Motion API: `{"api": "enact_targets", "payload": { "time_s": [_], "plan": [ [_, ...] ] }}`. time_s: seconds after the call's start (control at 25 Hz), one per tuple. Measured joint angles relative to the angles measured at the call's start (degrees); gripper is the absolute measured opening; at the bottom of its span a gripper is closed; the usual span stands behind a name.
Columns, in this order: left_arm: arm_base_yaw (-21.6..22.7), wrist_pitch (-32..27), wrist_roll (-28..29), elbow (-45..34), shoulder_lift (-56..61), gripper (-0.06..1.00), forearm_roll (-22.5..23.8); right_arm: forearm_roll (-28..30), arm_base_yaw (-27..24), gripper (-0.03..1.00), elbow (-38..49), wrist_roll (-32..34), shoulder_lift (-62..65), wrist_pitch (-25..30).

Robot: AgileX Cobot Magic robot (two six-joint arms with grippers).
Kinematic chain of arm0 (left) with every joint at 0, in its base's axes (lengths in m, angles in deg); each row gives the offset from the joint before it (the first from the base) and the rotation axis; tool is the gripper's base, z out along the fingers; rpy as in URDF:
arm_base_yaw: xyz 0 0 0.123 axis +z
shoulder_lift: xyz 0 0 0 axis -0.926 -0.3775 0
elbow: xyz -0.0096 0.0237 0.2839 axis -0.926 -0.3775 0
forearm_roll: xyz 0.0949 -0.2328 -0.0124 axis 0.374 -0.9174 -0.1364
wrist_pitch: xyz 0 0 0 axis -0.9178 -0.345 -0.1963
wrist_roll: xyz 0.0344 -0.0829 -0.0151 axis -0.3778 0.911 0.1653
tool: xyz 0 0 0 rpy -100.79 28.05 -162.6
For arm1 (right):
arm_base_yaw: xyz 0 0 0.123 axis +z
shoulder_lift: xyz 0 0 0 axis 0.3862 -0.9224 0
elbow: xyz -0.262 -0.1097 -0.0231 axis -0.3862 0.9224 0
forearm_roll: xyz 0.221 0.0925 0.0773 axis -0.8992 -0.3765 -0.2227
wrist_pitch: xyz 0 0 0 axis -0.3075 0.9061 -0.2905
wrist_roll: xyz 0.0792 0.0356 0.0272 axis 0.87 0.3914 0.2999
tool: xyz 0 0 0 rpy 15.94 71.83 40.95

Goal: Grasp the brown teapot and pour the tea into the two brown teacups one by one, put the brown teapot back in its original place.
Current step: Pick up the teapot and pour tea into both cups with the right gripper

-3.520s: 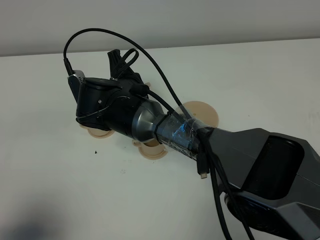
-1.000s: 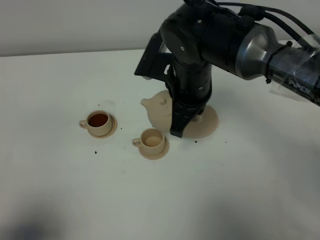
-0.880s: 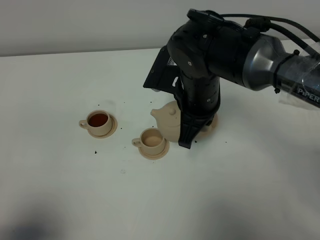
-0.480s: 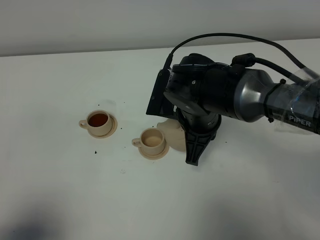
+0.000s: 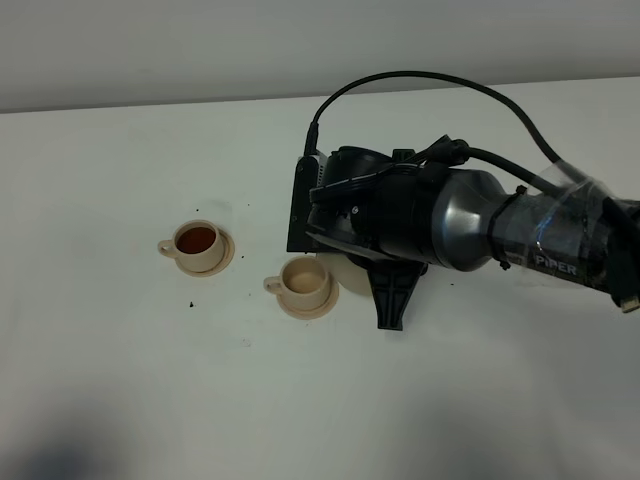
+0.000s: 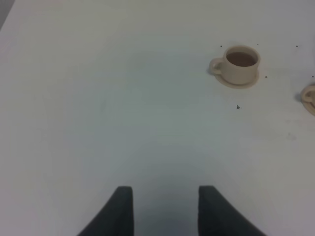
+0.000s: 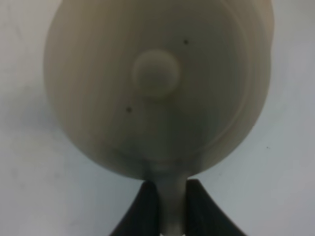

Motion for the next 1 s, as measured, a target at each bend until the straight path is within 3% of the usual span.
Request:
{"api": "enact_targets", "payload": {
  "time_s": [1.0],
  "plan": [
    [0.0, 0.0, 0.0, 0.0, 0.0, 0.36, 0.0, 9.0, 3.3, 0.13, 0.0, -3.8, -0.4, 1.8]
  ]
}}
